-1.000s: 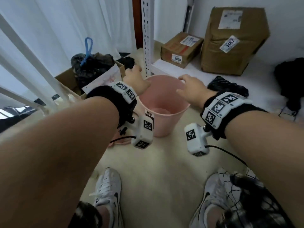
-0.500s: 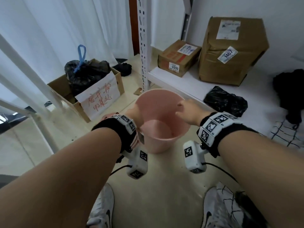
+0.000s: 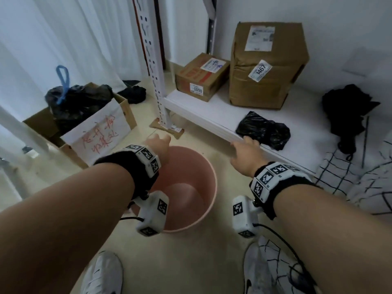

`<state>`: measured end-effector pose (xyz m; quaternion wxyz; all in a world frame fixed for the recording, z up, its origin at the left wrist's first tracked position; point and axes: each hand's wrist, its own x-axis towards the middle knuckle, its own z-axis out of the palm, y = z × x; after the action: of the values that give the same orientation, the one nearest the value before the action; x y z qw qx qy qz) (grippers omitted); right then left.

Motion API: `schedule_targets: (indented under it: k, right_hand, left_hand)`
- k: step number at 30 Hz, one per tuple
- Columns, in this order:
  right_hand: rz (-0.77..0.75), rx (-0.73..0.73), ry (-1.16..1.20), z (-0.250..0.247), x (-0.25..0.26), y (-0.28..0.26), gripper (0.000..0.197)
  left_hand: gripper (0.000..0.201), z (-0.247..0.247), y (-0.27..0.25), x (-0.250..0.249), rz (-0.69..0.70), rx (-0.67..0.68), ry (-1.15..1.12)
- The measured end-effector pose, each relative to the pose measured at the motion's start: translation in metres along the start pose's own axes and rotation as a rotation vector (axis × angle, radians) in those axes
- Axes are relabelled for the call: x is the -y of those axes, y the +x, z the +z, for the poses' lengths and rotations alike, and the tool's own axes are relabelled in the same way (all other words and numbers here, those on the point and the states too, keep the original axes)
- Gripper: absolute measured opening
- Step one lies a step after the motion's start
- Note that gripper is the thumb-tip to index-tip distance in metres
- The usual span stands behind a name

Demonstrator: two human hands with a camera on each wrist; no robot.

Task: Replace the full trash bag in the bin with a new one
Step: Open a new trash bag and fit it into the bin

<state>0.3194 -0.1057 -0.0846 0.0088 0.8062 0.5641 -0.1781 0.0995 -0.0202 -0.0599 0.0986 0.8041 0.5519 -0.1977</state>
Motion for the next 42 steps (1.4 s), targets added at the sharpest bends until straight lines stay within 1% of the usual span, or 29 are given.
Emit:
schedule_targets:
  k: [3,5,7,9,12,16,17,18,20,22,24,26,27,29,30,31,32,33,34,35,36,37,39,40,41,42]
  right_hand:
    - [0.053,-0.061,-0.073,-0.011,-0.033,0.004,0.056]
    - [0.082,-0.036,-0.06,-0.016,-0.048,0.01,0.06]
    - [0.108,0.028,-0.021,-0.017,-0.059,0.017,0.06]
    - [0.107,0.068,0.003,-0.014,-0.065,0.023,0.056]
    - [0.086,0.107,0.023,-0.008,-0.07,0.032,0.057]
    - [0.078,0.187,-0.032,0.006,-0.071,0.045,0.067]
    - [0.074,0.182,-0.042,0.008,-0.07,0.046,0.065]
    - [0.072,0.149,-0.02,0.01,-0.068,0.047,0.058]
    - [0.053,0.015,0.036,0.003,-0.057,0.045,0.04]
    - [0.021,-0.128,0.08,-0.015,-0.041,0.037,0.035]
    - [-0.063,-0.273,0.139,-0.038,-0.019,0.026,0.032]
    - [-0.174,-0.414,0.269,-0.063,0.011,0.01,0.026]
    - [-0.234,-0.452,0.342,-0.077,0.027,0.0,0.022]
    - [-0.369,-0.471,0.47,-0.104,0.063,-0.021,0.015]
    - [-0.438,-0.471,0.513,-0.117,0.08,-0.031,0.014]
    - [-0.492,-0.469,0.542,-0.128,0.095,-0.038,0.015]
    - [-0.525,-0.469,0.565,-0.137,0.106,-0.043,0.016]
    - [-0.545,-0.475,0.59,-0.146,0.119,-0.051,0.017]
    - [-0.546,-0.494,0.63,-0.153,0.13,-0.057,0.017]
    - [-0.532,-0.525,0.69,-0.157,0.137,-0.063,0.017]
    - [-0.512,-0.546,0.759,-0.161,0.143,-0.066,0.018]
    - [-0.498,-0.525,0.822,-0.163,0.147,-0.07,0.029]
    - [-0.454,-0.398,0.882,-0.159,0.15,-0.076,0.062]
    - [-0.43,-0.352,0.867,-0.153,0.149,-0.076,0.064]
    - [-0.416,-0.332,0.841,-0.146,0.148,-0.073,0.052]
    - [-0.408,-0.349,0.818,-0.138,0.145,-0.072,0.033]
  left_hand:
    - [0.045,-0.018,0.026,-0.041,0.136,-0.148,-0.074]
    - [0.039,-0.027,0.037,-0.061,0.21,-0.228,-0.186]
    - [0.039,-0.031,0.046,-0.076,0.28,-0.261,-0.28]
    - [0.039,-0.032,0.054,-0.085,0.324,-0.282,-0.339]
    - [0.039,-0.029,0.061,-0.089,0.335,-0.276,-0.409]
    - [0.037,-0.019,0.059,-0.079,0.374,-0.253,-0.389]
    - [0.037,-0.017,0.058,-0.075,0.384,-0.237,-0.376]
    - [0.037,-0.016,0.056,-0.07,0.392,-0.222,-0.357]
    - [0.039,-0.018,0.049,-0.056,0.371,-0.212,-0.336]
    - [0.038,-0.024,0.038,-0.043,0.339,-0.245,-0.377]
    - [0.045,-0.033,0.024,-0.029,0.301,-0.284,-0.462]
    - [0.065,-0.044,0.007,-0.015,0.3,-0.311,-0.592]
    - [0.078,-0.05,-0.002,-0.01,0.323,-0.315,-0.665]
    - [0.103,-0.065,-0.027,0.0,0.397,-0.31,-0.808]
    - [0.108,-0.074,-0.038,0.004,0.44,-0.303,-0.866]
    - [0.101,-0.083,-0.048,0.005,0.464,-0.278,-0.936]
    - [0.084,-0.091,-0.057,0.005,0.488,-0.248,-1.012]
    - [0.06,-0.1,-0.069,0.01,0.501,-0.249,-1.065]
    - [0.04,-0.109,-0.079,0.014,0.507,-0.281,-1.097]
    - [0.026,-0.115,-0.086,0.018,0.495,-0.312,-1.127]
    - [0.02,-0.119,-0.09,0.023,0.475,-0.342,-1.152]
    - [0.016,-0.121,-0.096,0.029,0.451,-0.36,-1.175]
    - [0.019,-0.118,-0.101,0.038,0.414,-0.374,-1.236]
    - [0.02,-0.114,-0.103,0.043,0.401,-0.37,-1.285]
    - [0.021,-0.111,-0.105,0.047,0.389,-0.362,-1.318]
    - [0.022,-0.109,-0.106,0.05,0.381,-0.352,-1.312]
